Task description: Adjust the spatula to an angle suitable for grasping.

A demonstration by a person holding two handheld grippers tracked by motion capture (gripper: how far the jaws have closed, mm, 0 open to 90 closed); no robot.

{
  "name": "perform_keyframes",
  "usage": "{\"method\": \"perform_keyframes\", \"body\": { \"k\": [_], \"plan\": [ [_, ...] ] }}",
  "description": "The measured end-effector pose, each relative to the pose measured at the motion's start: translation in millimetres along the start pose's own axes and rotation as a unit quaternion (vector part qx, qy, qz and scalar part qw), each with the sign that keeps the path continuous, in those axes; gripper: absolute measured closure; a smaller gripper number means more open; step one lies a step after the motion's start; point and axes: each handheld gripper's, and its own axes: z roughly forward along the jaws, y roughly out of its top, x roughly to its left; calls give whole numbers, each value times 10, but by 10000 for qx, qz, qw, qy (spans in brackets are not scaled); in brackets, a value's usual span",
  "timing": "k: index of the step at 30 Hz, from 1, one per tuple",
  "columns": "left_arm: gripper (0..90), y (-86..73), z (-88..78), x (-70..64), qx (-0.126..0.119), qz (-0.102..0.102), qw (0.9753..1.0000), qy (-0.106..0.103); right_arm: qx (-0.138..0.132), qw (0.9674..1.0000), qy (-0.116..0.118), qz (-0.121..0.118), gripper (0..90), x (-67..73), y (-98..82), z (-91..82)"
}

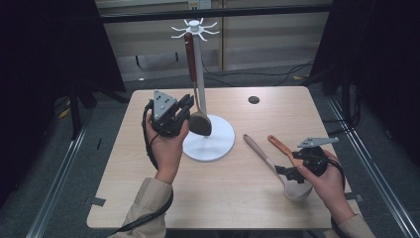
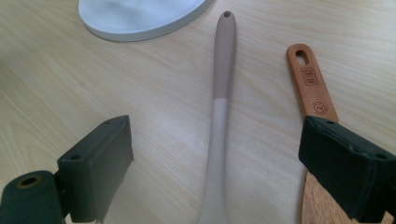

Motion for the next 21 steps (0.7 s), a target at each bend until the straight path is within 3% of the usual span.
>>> {"method": "perform_keyframes", "body": {
  "k": [5, 8, 10, 12, 16, 21],
  "plan": [
    [819, 37, -37, -1, -163, 49, 9998, -85, 40, 10000, 10, 0, 97, 3, -2, 1],
    [832, 90, -69, -13, -407, 46, 9990, -189, 6, 10000, 5, -4, 97, -1, 1, 0],
    [837, 155, -94, -16, -726, 142, 9970, -242, 19, 10000, 21, 12, 97, -1, -3, 2],
    [851, 179, -105, -15, -775, 153, 9965, -256, 17, 10000, 24, 6, 97, -2, -3, 2],
    [877, 289, -109, -28, -1128, -17, 9928, -392, -22, 10000, 17, -9, 97, 4, 2, -2],
    [892, 364, -98, -60, -1318, 44, 9901, -483, 18, 10000, 33, -26, 97, 18, -6, 21]
  ]
}}
